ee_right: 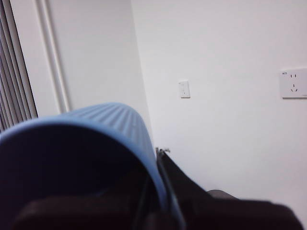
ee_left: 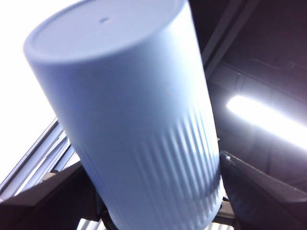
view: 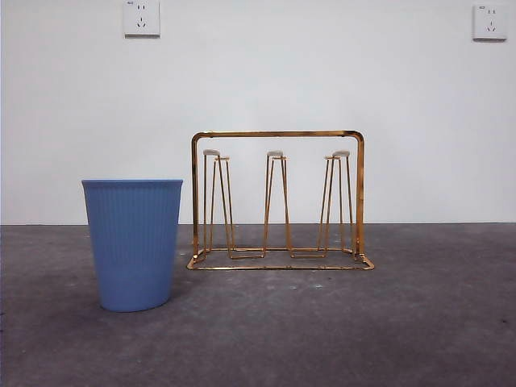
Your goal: Pick up cup 1,put cup 1 in the cup rack,pick up cup 2,put cup 2 in the cup rack
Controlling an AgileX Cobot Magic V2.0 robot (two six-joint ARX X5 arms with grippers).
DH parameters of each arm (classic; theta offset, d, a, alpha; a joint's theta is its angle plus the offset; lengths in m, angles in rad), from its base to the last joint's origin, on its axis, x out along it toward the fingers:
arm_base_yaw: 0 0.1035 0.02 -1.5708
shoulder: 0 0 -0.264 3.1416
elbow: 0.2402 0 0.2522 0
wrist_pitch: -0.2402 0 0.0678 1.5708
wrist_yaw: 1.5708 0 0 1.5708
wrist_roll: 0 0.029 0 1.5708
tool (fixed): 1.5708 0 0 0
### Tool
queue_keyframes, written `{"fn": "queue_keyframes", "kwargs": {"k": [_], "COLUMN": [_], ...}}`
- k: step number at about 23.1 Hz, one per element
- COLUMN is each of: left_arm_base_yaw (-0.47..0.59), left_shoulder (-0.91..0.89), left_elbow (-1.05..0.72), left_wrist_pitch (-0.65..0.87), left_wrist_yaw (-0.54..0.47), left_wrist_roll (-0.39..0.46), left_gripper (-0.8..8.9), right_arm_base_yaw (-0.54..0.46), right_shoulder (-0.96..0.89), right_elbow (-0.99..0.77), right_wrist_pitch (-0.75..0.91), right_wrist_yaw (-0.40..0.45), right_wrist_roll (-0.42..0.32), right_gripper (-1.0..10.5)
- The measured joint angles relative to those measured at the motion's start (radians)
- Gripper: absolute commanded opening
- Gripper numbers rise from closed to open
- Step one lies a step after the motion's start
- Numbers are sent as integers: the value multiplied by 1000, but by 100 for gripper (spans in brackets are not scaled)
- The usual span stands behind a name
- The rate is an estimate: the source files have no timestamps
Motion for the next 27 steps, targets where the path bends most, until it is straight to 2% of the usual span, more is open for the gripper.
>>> {"fn": "queue_keyframes", "kwargs": {"k": [2, 6, 9, 11, 21, 27], "left_arm_base_yaw": [0, 0, 0, 1, 10, 26], "left_shoulder": [0, 0, 0, 0, 0, -1], "left_elbow": [0, 0, -1, -1, -1, -1], "left_wrist_pitch": [-7, -19, -21, -21, -12, -12], "left_wrist_yaw": [0, 2, 3, 13, 23, 28], "left_wrist_roll": [-5, -12, -8, 2, 17, 16], "left_gripper": [121, 112, 21, 17, -8, -8], "right_arm_base_yaw": [0, -2, -2, -1, -1, -1], "right_shoulder": [-2, -5, -6, -6, -37, -126], "right_elbow": [1, 4, 5, 5, 3, 2], "right_wrist_pitch": [-14, -42, -57, -90, -114, -221], "right_wrist_yaw": [0, 1, 4, -7, -9, 93], "right_wrist_roll": [0, 0, 0, 0, 0, -54], "right_gripper": [-11, 11, 127, 193, 195, 195]}}
